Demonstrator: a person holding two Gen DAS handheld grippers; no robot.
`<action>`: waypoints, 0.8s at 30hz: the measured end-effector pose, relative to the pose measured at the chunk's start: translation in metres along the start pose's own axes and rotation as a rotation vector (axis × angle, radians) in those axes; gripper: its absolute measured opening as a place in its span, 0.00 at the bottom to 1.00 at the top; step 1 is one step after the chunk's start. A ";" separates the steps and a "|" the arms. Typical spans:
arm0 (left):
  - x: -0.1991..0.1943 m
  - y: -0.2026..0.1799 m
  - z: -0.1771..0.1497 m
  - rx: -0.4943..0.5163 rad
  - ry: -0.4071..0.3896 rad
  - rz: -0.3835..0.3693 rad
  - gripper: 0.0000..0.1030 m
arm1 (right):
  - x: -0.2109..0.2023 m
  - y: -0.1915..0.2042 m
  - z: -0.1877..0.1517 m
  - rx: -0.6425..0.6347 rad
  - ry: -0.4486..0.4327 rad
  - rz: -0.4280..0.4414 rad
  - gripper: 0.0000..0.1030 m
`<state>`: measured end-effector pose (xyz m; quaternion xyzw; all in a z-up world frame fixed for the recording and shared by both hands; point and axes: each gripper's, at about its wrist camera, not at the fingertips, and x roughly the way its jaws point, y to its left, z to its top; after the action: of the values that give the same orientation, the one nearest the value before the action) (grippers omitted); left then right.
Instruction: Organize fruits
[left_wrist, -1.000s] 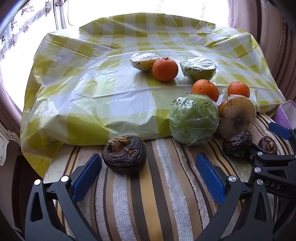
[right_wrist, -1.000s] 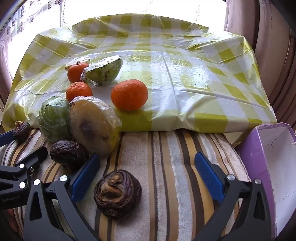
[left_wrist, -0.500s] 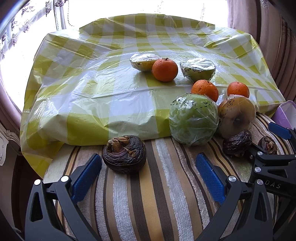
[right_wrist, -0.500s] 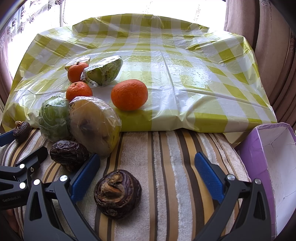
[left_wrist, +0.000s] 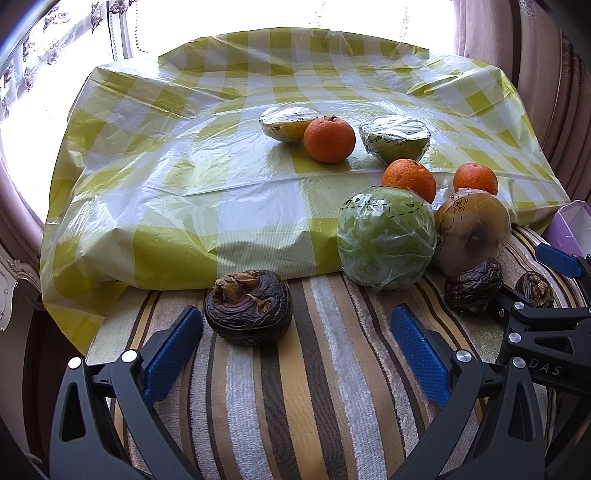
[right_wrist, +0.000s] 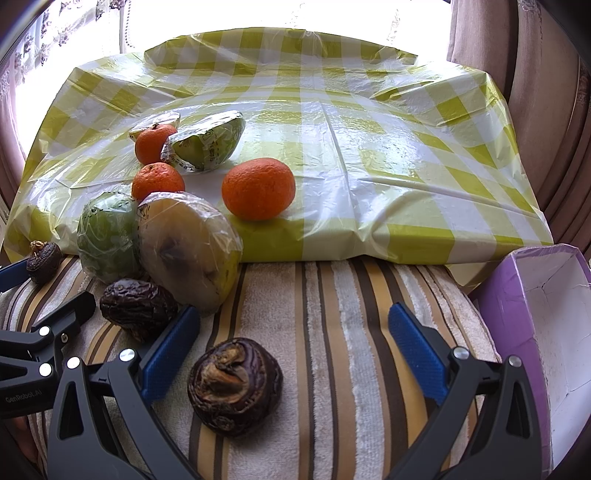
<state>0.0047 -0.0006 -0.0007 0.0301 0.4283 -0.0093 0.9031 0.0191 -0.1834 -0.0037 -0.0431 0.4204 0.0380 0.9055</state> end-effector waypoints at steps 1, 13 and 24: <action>0.000 0.000 0.000 0.000 0.000 0.000 0.96 | 0.000 0.000 0.000 0.000 0.000 0.000 0.99; 0.000 0.000 0.000 0.001 0.000 0.001 0.96 | 0.000 0.000 0.000 0.000 0.000 0.000 0.99; -0.009 0.005 0.000 -0.024 -0.022 -0.041 0.96 | -0.010 -0.015 -0.001 0.010 0.011 0.118 0.99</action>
<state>-0.0008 0.0044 0.0070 0.0106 0.4187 -0.0229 0.9078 0.0132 -0.1986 0.0041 -0.0141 0.4275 0.0888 0.8995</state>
